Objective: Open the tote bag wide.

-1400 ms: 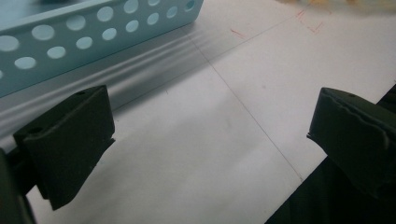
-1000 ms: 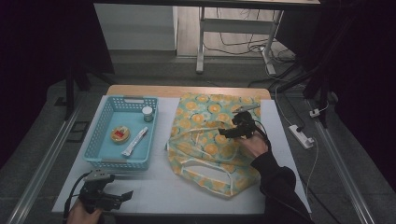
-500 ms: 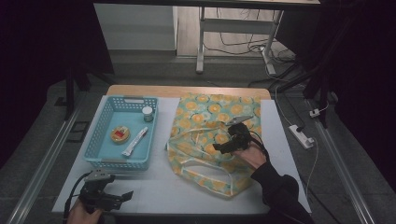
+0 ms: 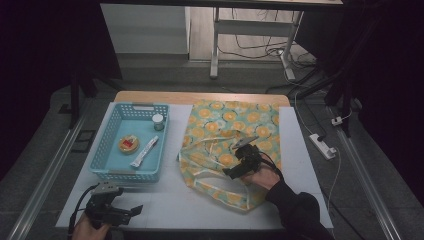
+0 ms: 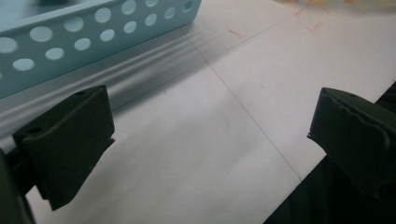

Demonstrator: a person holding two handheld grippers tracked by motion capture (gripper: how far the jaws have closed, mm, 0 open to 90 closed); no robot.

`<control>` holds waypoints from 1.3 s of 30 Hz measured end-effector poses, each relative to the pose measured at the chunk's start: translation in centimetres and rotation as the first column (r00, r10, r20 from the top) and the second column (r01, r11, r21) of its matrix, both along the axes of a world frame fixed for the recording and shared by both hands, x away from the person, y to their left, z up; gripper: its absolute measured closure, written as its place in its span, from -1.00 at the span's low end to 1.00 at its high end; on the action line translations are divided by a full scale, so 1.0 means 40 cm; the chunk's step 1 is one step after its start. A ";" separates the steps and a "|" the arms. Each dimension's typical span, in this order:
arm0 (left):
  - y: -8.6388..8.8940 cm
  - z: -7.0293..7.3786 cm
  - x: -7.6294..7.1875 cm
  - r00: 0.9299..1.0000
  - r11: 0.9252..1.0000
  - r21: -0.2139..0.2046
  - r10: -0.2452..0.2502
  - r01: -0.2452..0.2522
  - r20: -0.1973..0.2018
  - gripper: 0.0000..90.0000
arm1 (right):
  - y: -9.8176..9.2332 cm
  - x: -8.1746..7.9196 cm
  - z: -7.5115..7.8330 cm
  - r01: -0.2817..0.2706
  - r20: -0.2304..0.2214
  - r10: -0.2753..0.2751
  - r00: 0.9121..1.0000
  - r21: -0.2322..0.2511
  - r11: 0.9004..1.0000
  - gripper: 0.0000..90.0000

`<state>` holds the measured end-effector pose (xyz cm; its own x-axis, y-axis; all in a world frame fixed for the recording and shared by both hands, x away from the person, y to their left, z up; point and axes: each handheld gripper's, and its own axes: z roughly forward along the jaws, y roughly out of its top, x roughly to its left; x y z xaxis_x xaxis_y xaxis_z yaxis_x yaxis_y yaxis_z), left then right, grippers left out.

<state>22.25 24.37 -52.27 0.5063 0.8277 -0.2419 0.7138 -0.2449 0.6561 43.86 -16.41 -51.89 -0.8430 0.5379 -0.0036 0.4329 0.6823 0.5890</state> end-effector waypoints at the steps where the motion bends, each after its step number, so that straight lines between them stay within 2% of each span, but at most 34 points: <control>1: 0.000 0.000 0.000 1.000 1.000 0.001 -0.001 0.001 0.000 -0.99 | 0.001 0.000 -0.006 -0.001 -0.002 0.001 1.000 -0.006 1.000 -1.00; 2: 0.000 0.000 0.000 1.000 1.000 0.001 -0.001 0.001 -0.001 -0.99 | 0.005 -0.003 -0.018 -0.011 0.007 0.011 1.000 -0.035 0.999 -1.00; 5: 0.000 0.000 0.001 1.000 1.000 0.003 -0.001 0.001 -0.002 -0.99 | 0.007 -0.007 -0.020 -0.017 0.017 0.017 1.000 -0.036 0.999 -0.99; 6: 0.000 0.000 0.001 1.000 1.000 0.003 -0.001 0.001 -0.003 -0.99 | 0.008 -0.009 -0.017 -0.029 0.020 0.029 0.999 -0.029 0.999 -0.85; 7: 0.000 0.000 0.001 1.000 1.000 0.003 0.000 0.000 -0.003 -0.99 | 0.008 -0.009 -0.017 -0.029 0.020 0.029 0.999 -0.029 0.999 -0.85; 8: 0.000 0.000 0.001 1.000 1.000 0.003 0.000 0.000 -0.003 -0.99 | 0.008 -0.011 -0.015 -0.034 0.023 0.034 0.999 -0.025 0.999 -0.77; 10: 0.000 0.000 0.001 1.000 1.000 0.003 0.001 -0.001 -0.004 -0.99 | 0.007 -0.014 -0.010 -0.046 0.026 0.047 0.999 -0.017 0.999 -0.55; 13: 0.000 -0.001 0.001 1.000 1.000 0.005 0.002 -0.002 -0.004 -0.99 | 0.004 -0.019 -0.004 -0.071 0.035 0.071 0.997 -0.003 0.997 -0.11; 20: 0.000 -0.001 0.002 1.000 1.000 0.003 0.005 -0.005 -0.007 -0.99 | 0.001 -0.020 0.006 -0.087 0.026 0.087 0.996 -0.004 0.996 0.62; 21: 0.000 -0.001 0.002 1.000 1.000 0.002 0.005 -0.005 -0.007 -0.99 | -0.003 -0.018 0.006 -0.095 0.031 0.095 0.995 -0.003 0.995 0.82; 22: 0.000 -0.001 0.002 1.000 1.000 0.003 0.005 -0.005 -0.008 -0.99 | -0.003 -0.018 0.006 -0.095 0.031 0.095 0.995 -0.003 0.995 0.82; 24: 0.000 -0.001 0.002 1.000 1.000 0.003 0.005 -0.005 -0.009 -0.98 | -0.001 -0.020 0.007 -0.102 0.047 0.103 0.994 -0.020 0.995 0.97; 26: 0.000 -0.001 0.002 1.000 1.000 0.001 0.007 -0.007 -0.006 -0.98 | 0.003 -0.023 0.010 -0.106 0.055 0.108 0.993 -0.039 0.994 0.99; 28: 0.001 -0.001 0.002 1.000 1.000 -0.002 0.009 -0.009 -0.005 -0.98 | 0.004 -0.023 0.013 -0.105 0.059 0.107 0.993 -0.033 0.994 0.99; 33: 0.000 -0.001 0.002 1.000 1.000 0.000 0.008 -0.008 -0.006 -0.98 | -0.015 -0.009 0.035 -0.077 0.027 0.076 0.997 0.048 0.996 0.99; 39: 0.001 -0.001 0.003 1.000 1.000 0.001 0.006 -0.006 -0.008 -0.98 | -0.025 -0.001 0.057 -0.064 0.015 0.063 0.998 0.098 0.993 1.00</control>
<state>22.35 24.39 -52.30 0.4994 0.8309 -0.2453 0.7205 -0.2411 0.6502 43.81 -17.42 -49.59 -0.8758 0.4812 0.0366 0.3828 0.6466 0.6598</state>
